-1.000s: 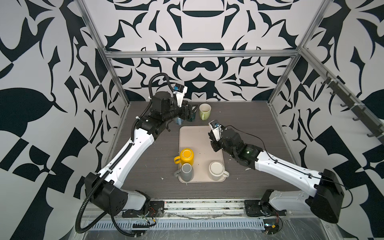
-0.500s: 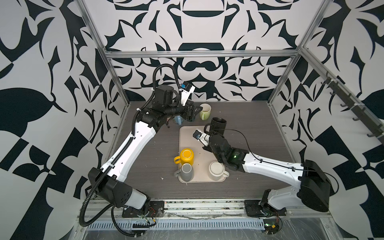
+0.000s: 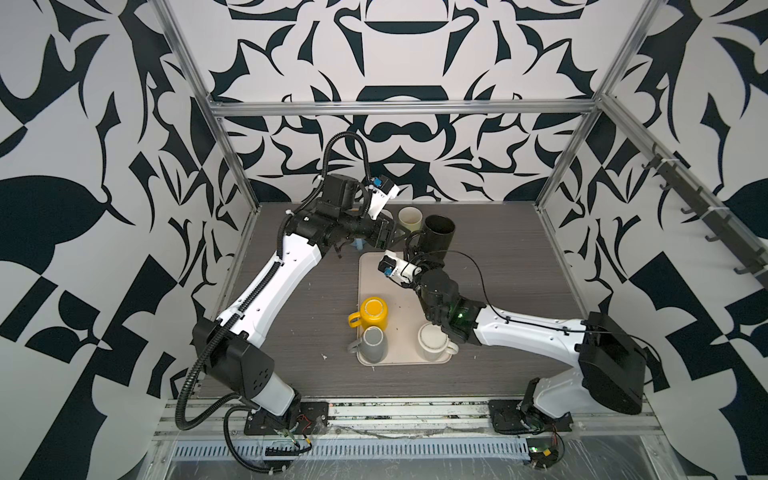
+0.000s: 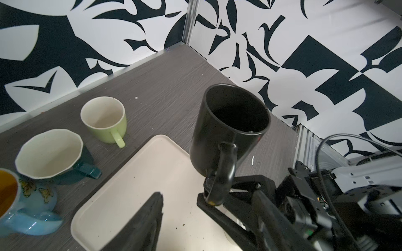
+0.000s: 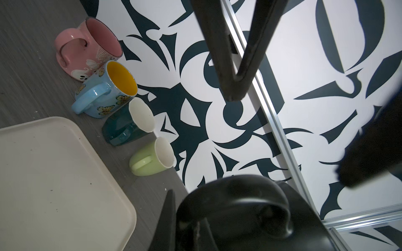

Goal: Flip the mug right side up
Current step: 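Grasp the black mug's handle with the left gripper while the right gripper holds it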

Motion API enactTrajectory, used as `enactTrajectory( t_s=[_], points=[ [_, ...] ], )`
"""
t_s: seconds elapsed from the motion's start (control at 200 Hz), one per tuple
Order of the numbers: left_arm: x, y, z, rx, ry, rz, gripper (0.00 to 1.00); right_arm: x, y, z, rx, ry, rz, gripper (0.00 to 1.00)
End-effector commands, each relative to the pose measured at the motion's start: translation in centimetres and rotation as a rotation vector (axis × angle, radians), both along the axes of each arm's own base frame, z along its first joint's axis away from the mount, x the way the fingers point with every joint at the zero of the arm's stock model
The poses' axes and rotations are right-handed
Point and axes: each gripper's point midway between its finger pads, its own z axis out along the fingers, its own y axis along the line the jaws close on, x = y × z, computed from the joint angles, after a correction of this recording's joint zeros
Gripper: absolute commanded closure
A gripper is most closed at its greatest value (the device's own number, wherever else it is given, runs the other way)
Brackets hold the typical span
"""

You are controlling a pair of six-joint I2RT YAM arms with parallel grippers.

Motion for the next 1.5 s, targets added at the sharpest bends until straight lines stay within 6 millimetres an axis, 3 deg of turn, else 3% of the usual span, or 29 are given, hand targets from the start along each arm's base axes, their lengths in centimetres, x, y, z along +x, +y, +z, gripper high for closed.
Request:
enactTrajectory(
  t_s=[0.0,0.51,1.494],
  points=[
    [-0.6,0.0,0.5,-0.006,0.028,-0.018,0.32,-0.5,-0.4,6.0,0.117,-0.16,-0.017,1.0],
    [0.3,-0.9,-1.6,0.027,0.105,0.002,0.37,-0.8,1.4,6.5,0.083,-0.188,0.031,1.0],
    [-0.4,-2.6,-3.5,0.063,0.181,-0.047,0.52,-0.8,1.9,7.1,0.089,-0.189,0.05,1.0]
  ],
)
